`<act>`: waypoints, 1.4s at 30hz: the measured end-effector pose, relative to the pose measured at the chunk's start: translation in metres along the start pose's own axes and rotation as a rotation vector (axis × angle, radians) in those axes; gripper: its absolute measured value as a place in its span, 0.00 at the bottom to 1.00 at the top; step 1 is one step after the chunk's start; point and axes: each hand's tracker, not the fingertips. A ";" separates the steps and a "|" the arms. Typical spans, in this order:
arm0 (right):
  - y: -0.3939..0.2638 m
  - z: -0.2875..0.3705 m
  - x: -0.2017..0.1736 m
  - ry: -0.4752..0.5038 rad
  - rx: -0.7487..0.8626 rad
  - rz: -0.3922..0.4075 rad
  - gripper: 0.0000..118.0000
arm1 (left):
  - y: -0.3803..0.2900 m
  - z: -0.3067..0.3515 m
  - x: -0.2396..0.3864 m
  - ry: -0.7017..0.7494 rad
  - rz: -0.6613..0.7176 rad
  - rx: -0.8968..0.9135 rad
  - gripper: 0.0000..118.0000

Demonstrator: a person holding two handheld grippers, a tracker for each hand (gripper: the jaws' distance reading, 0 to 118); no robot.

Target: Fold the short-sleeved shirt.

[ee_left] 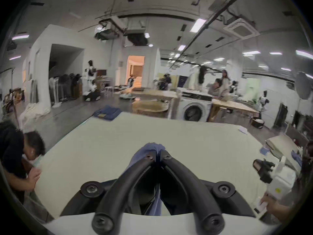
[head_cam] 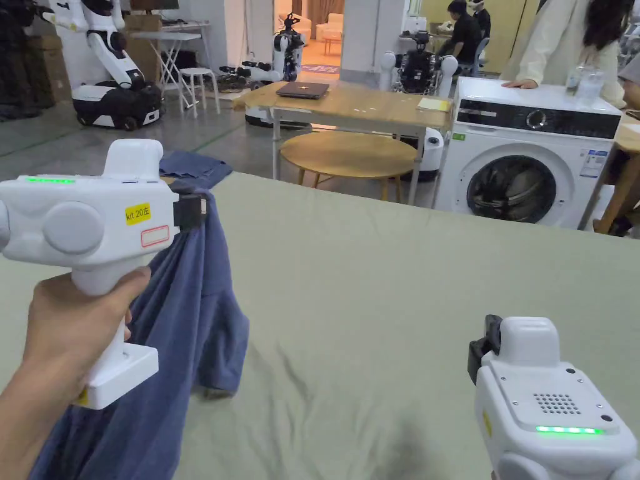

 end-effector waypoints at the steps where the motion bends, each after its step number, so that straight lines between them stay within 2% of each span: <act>1: 0.000 0.002 0.007 -0.009 0.004 -0.005 0.00 | 0.005 -0.003 0.016 -0.035 -0.010 0.012 0.00; 8: 0.003 0.027 0.065 -0.103 0.029 -0.039 0.00 | 0.020 -0.045 0.138 -0.258 -0.083 0.009 0.00; 13: -0.006 0.048 0.106 -0.176 0.027 -0.018 0.00 | 0.006 -0.075 0.227 -0.418 -0.107 -0.007 0.00; 18: -0.021 0.066 0.140 -0.247 0.003 -0.016 0.00 | -0.027 -0.103 0.304 -0.553 -0.170 -0.091 0.00; 23: -0.035 0.078 0.163 -0.293 -0.036 -0.037 0.00 | -0.083 -0.125 0.346 -0.631 -0.192 -0.228 0.00; 28: -0.048 0.083 0.171 -0.313 -0.072 -0.044 0.00 | -0.131 -0.136 0.353 -0.651 -0.199 -0.327 0.00; 29: -0.050 0.083 0.170 -0.313 -0.079 -0.045 0.00 | -0.137 -0.137 0.351 -0.654 -0.197 -0.338 0.05; 33: -0.052 0.080 0.167 -0.301 -0.096 -0.057 0.00 | -0.140 -0.131 0.330 -0.624 -0.161 -0.332 0.48; 34: -0.051 0.080 0.165 -0.296 -0.096 -0.061 0.00 | -0.138 -0.129 0.323 -0.603 -0.147 -0.318 0.53; 39: -0.038 0.075 0.150 -0.257 -0.081 -0.088 0.00 | -0.130 -0.106 0.273 -0.488 -0.099 -0.233 0.54; 41: -0.032 0.071 0.141 -0.235 -0.068 -0.096 0.00 | -0.133 -0.093 0.251 -0.382 -0.109 -0.191 0.53; 42: -0.030 0.069 0.136 -0.226 -0.058 -0.095 0.00 | -0.136 -0.086 0.239 -0.342 -0.108 -0.163 0.47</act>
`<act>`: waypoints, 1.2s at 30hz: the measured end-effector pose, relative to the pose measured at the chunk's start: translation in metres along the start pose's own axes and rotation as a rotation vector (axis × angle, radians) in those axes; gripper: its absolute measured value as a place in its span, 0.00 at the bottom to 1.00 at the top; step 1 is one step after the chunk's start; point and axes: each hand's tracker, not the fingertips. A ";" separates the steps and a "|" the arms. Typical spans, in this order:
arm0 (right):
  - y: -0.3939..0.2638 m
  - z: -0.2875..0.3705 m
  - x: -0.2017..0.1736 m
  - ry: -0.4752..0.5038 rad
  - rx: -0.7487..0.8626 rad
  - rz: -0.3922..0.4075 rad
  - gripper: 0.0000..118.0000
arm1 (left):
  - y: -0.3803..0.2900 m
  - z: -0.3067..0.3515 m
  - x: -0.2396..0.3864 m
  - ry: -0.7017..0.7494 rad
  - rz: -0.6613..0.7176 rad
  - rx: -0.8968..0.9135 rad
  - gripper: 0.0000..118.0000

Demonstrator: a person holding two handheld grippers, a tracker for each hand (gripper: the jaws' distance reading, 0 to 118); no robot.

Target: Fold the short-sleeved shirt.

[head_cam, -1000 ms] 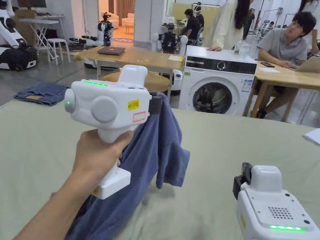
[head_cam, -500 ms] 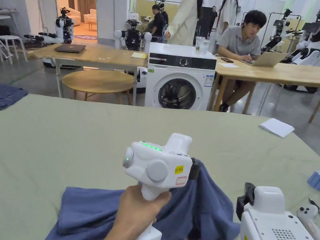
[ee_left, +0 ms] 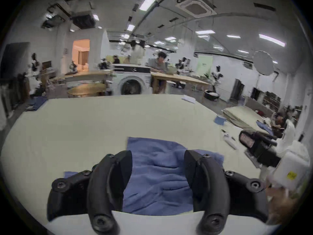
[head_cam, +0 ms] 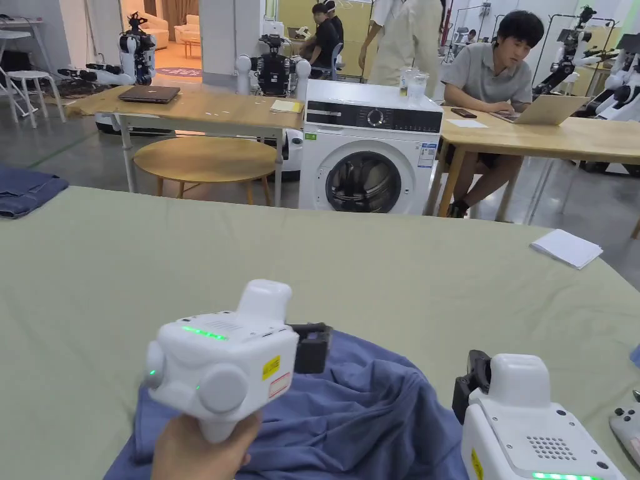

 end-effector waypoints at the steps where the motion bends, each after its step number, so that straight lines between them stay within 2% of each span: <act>1: 0.002 -0.001 -0.006 0.004 0.005 0.002 0.00 | -0.005 0.009 -0.006 0.026 -0.006 0.023 0.35; 3: 0.006 -0.004 -0.017 0.023 0.014 0.000 0.00 | -0.013 0.024 -0.021 0.092 -0.001 0.057 0.01; 5: 0.010 -0.006 -0.027 0.042 0.022 -0.012 0.00 | -0.020 0.037 -0.033 0.202 -0.009 0.070 0.00; 7: 0.013 -0.008 -0.035 0.052 0.026 -0.027 0.00 | -0.025 0.050 -0.052 0.214 0.021 0.097 0.00; 12: 0.019 -0.015 -0.049 0.084 0.018 -0.054 0.00 | -0.029 0.059 -0.096 0.296 0.116 0.035 0.00; 15: 0.020 -0.021 -0.053 0.097 0.009 -0.049 0.00 | -0.030 0.046 -0.131 0.275 0.192 -0.017 0.00; 18: 0.020 -0.027 -0.054 0.105 -0.003 -0.045 0.00 | -0.025 0.022 -0.164 0.297 0.197 -0.111 0.00; 26: 0.011 -0.043 -0.042 0.089 -0.055 -0.042 0.00 | -0.011 -0.066 -0.232 0.215 0.324 -0.370 0.00; 28: 0.008 -0.047 -0.040 0.058 -0.073 -0.028 0.00 | -0.015 -0.090 -0.245 0.188 0.366 -0.429 0.18; 30: 0.006 -0.050 -0.035 0.051 -0.077 -0.022 0.00 | -0.022 -0.112 -0.253 0.169 0.384 -0.513 0.46; 35: 0.000 -0.054 -0.025 0.031 -0.101 -0.002 0.00 | -0.043 -0.150 -0.251 0.261 0.309 -0.651 0.48; 36: -0.001 -0.055 -0.023 0.027 -0.105 -0.001 0.00 | -0.045 -0.152 -0.247 0.257 0.313 -0.630 0.48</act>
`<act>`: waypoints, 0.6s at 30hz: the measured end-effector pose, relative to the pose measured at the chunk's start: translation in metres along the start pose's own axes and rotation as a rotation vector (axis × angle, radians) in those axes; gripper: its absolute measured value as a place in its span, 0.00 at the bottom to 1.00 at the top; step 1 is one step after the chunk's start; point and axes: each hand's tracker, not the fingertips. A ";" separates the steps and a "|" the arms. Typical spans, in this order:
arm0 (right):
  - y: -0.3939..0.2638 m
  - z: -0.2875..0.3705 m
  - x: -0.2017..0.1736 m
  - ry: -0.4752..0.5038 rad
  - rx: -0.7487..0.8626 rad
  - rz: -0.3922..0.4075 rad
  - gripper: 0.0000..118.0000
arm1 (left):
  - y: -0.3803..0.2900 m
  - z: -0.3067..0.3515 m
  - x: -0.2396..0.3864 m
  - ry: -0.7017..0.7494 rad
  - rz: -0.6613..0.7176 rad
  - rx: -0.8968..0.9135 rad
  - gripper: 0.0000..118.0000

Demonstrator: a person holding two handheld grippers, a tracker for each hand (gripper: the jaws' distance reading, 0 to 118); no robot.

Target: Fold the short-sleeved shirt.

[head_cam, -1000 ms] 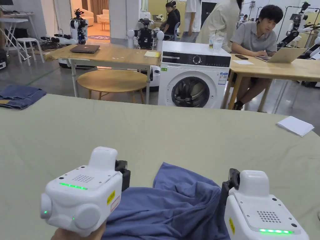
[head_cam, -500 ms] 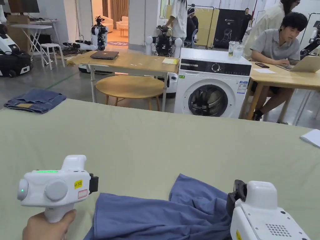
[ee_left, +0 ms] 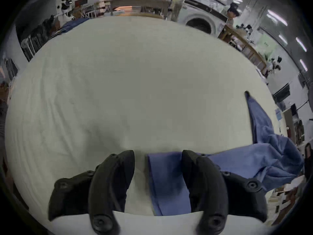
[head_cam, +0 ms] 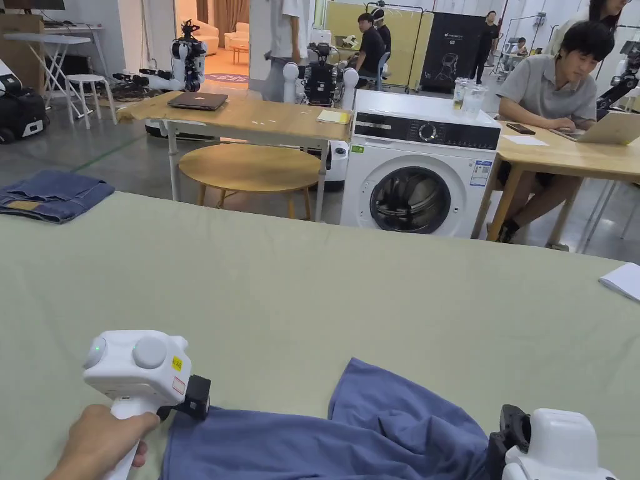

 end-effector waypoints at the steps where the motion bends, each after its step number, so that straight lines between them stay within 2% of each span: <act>1: -0.001 -0.001 0.002 -0.007 -0.007 0.001 0.00 | -0.003 0.003 0.002 0.025 -0.004 0.015 0.47; 2: -0.003 -0.001 0.005 -0.014 -0.014 -0.002 0.00 | -0.006 0.007 0.007 0.052 -0.003 0.044 0.43; 3: -0.004 -0.001 0.008 -0.017 -0.019 -0.008 0.00 | -0.009 0.007 0.012 0.067 -0.018 0.051 0.34; 5: -0.006 -0.003 0.013 -0.027 -0.036 -0.020 0.00 | -0.018 0.010 0.024 0.075 -0.106 0.069 0.30; 7: -0.008 -0.002 0.017 -0.032 -0.044 -0.031 0.00 | -0.023 0.011 0.031 0.063 -0.143 0.062 0.08; 8: -0.009 -0.001 0.020 -0.034 -0.050 -0.035 0.00 | -0.025 0.011 0.033 0.020 -0.154 0.050 0.00; 11: -0.010 0.003 0.031 -0.038 -0.069 -0.041 0.00 | -0.032 0.023 0.030 0.031 -0.161 0.097 0.00; 14: -0.006 0.004 0.048 -0.043 -0.094 -0.039 0.00 | -0.038 0.044 0.025 0.002 -0.096 0.201 0.00; 18: -0.003 -0.010 0.078 -0.007 -0.246 -0.044 0.00 | -0.052 0.074 0.027 -0.020 -0.118 0.249 0.00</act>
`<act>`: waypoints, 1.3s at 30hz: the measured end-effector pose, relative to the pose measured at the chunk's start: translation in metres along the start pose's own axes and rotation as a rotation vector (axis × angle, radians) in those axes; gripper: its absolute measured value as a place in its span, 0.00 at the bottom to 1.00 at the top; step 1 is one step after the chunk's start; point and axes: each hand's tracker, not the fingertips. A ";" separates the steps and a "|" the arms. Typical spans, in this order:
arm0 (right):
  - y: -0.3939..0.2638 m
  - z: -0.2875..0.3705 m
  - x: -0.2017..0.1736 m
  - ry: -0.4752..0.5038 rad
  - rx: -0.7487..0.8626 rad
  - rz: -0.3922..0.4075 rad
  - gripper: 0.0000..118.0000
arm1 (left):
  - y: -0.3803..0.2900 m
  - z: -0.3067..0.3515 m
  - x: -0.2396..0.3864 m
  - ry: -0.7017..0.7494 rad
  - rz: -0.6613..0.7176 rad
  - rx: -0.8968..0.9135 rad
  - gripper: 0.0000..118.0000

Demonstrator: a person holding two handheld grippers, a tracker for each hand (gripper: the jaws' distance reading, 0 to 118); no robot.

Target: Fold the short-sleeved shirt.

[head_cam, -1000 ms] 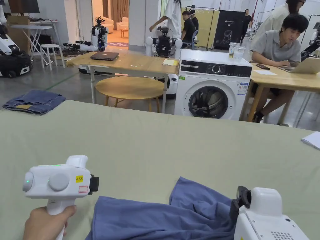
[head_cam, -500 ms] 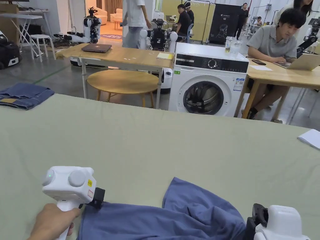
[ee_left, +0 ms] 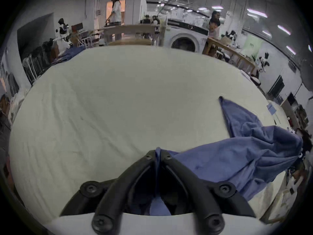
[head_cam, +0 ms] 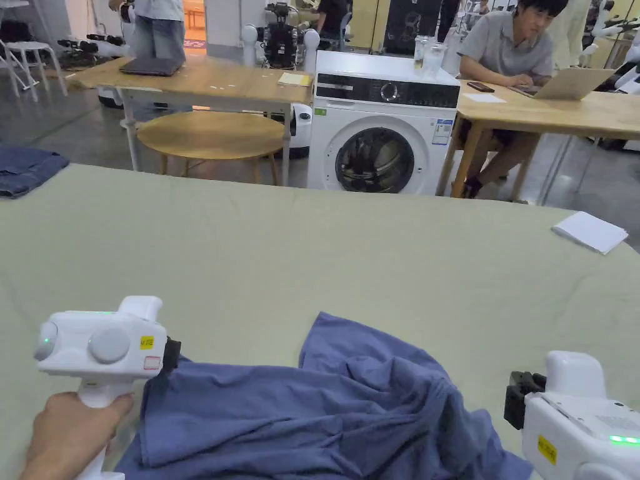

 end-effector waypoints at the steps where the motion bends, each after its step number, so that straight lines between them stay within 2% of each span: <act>1: 0.000 -0.006 0.006 -0.008 -0.037 0.009 0.00 | -0.002 0.008 0.000 -0.007 0.003 0.010 0.00; 2: 0.000 -0.013 0.011 -0.005 -0.088 0.022 0.00 | -0.004 0.010 0.000 -0.011 0.004 0.013 0.00; 4: -0.005 -0.026 0.019 -0.012 -0.155 0.020 0.12 | -0.014 0.027 0.009 -0.015 0.003 0.032 0.00; 5: -0.008 -0.034 0.022 0.006 -0.191 0.006 0.23 | -0.017 0.030 0.010 -0.015 0.002 0.033 0.00; 6: -0.011 -0.041 0.024 0.018 -0.219 -0.003 0.43 | -0.020 0.034 0.010 -0.018 0.001 0.038 0.00; 7: -0.014 -0.051 0.024 0.014 -0.253 -0.002 0.51 | -0.022 0.037 0.011 -0.022 -0.001 0.043 0.00; 10: -0.028 -0.078 0.023 -0.002 -0.368 0.036 0.51 | -0.031 0.042 0.011 -0.033 0.012 0.037 0.00; 14: -0.053 -0.098 0.019 0.030 -0.523 0.053 0.51 | -0.038 0.044 0.007 -0.039 0.027 0.031 0.00; 17: -0.059 -0.089 0.019 0.023 -0.466 0.041 0.51 | -0.041 0.046 0.007 -0.043 0.029 0.027 0.00; 19: -0.056 -0.089 0.021 0.028 -0.485 0.000 0.49 | -0.041 0.042 0.004 -0.040 0.020 0.023 0.00; 20: -0.056 -0.089 0.021 0.035 -0.485 -0.008 0.46 | -0.041 0.041 0.003 -0.040 0.014 0.020 0.00; 21: -0.057 -0.086 0.021 0.052 -0.482 -0.009 0.37 | -0.041 0.040 0.003 -0.038 0.009 0.018 0.00; 22: -0.057 -0.086 0.021 0.078 -0.476 -0.011 0.24 | -0.041 0.040 0.004 -0.036 0.008 0.015 0.00; 23: -0.057 -0.088 0.020 0.120 -0.473 -0.028 0.06 | -0.042 0.042 0.006 -0.037 0.008 0.016 0.00; 24: -0.057 -0.088 0.019 0.143 -0.474 -0.048 0.04 | -0.041 0.042 0.007 -0.035 0.007 0.018 0.00; 25: -0.060 -0.085 0.018 0.108 -0.467 -0.032 0.03 | -0.041 0.043 0.007 -0.032 0.009 0.019 0.00; 28: -0.055 -0.069 0.018 0.092 -0.329 0.007 0.03 | -0.035 0.048 0.005 -0.033 0.012 0.049 0.00; 31: -0.035 -0.049 0.020 0.080 -0.204 -0.002 0.03 | -0.029 0.064 0.009 -0.022 -0.004 0.087 0.00; 39: 0.042 -0.012 0.017 -0.012 0.016 0.037 0.03 | 0.017 0.108 0.004 0.001 -0.041 0.199 0.00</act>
